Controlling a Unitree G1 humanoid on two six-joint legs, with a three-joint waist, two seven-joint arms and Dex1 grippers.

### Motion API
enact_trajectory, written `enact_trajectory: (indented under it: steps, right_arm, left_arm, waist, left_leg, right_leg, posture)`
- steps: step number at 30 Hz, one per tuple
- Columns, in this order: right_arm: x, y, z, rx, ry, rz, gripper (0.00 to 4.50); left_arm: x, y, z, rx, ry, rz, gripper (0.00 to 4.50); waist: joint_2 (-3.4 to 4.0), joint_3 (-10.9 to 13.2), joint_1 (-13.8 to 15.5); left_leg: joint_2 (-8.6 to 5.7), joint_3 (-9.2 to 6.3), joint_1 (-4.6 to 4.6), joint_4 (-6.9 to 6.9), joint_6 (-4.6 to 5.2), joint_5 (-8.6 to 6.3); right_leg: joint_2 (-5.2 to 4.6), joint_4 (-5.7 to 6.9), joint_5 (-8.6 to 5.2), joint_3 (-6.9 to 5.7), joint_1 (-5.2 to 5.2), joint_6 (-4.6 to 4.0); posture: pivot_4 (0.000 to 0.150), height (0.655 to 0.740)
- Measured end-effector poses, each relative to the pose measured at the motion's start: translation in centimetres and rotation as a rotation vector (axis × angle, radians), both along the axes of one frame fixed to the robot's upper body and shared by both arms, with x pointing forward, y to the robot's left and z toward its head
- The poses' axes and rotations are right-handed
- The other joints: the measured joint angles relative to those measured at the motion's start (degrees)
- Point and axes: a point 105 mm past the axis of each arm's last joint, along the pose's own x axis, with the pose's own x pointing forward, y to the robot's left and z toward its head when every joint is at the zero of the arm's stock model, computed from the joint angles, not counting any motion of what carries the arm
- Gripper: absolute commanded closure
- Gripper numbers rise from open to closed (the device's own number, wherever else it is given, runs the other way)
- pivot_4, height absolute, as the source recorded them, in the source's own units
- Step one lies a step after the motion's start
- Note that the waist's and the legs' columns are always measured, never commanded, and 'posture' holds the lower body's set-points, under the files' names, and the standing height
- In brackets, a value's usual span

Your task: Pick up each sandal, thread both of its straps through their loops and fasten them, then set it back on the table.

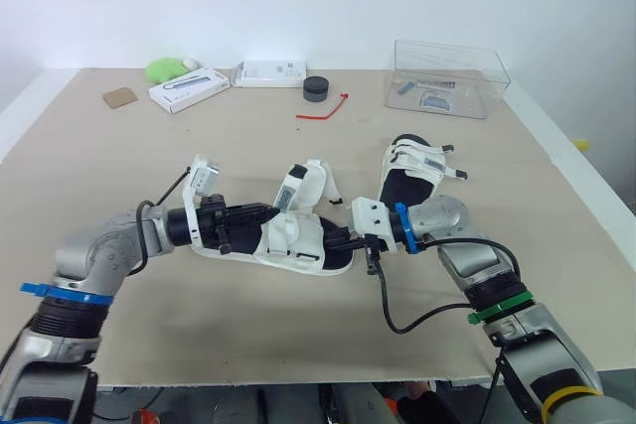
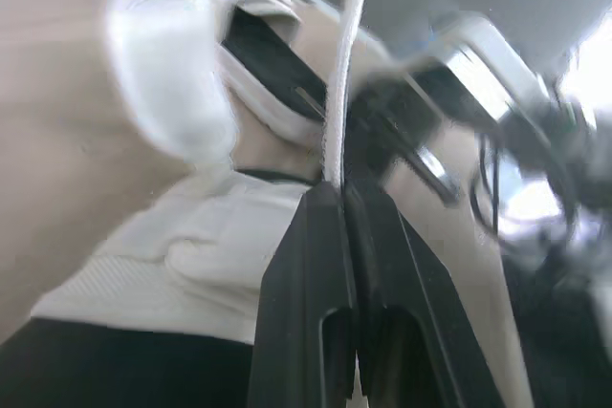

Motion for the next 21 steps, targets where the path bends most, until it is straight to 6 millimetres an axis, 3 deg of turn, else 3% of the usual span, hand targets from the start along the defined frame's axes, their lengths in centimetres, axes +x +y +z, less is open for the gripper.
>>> enact_trajectory:
  steps: [15, 20, 21]
  right_arm:
    - [0.0, -0.2, 0.0, -0.006, 0.006, -0.009, 4.5]
    - [-0.1, -0.2, 0.0, -0.006, 0.004, -0.009, 4.5]
    - [-0.1, -0.2, 0.0, -0.006, 0.004, -0.009, 4.5]
  left_arm:
    - [0.4, 0.0, -1.4, 0.001, 0.039, 0.045, 4.47]
    - [0.9, 0.7, -1.7, 0.03, 0.036, 0.087, 2.81]
    - [0.9, 0.7, -1.8, 0.031, 0.035, 0.088, 2.64]
  waist:
    - [-0.02, 0.0, 0.0]
    - [-0.02, 0.0, 0.0]
    - [-0.02, 0.0, 0.0]
  left_leg:
    - [-0.12, -0.01, 0.0, 0.0, -0.05, 0.03]
    - [-0.12, -0.02, -0.02, -0.01, -0.05, 0.03]
    - [-0.12, -0.02, -0.02, -0.01, -0.05, 0.03]
  right_leg:
    - [-0.15, 0.0, 0.07, 0.1, 0.03, 0.05]
    - [-0.14, -0.01, 0.07, 0.09, 0.02, 0.02]
    - [-0.14, -0.01, 0.07, 0.1, 0.02, 0.02]
  posture:
    - [0.15, 0.74]
    - [0.15, 0.74]
    - [0.15, 0.74]
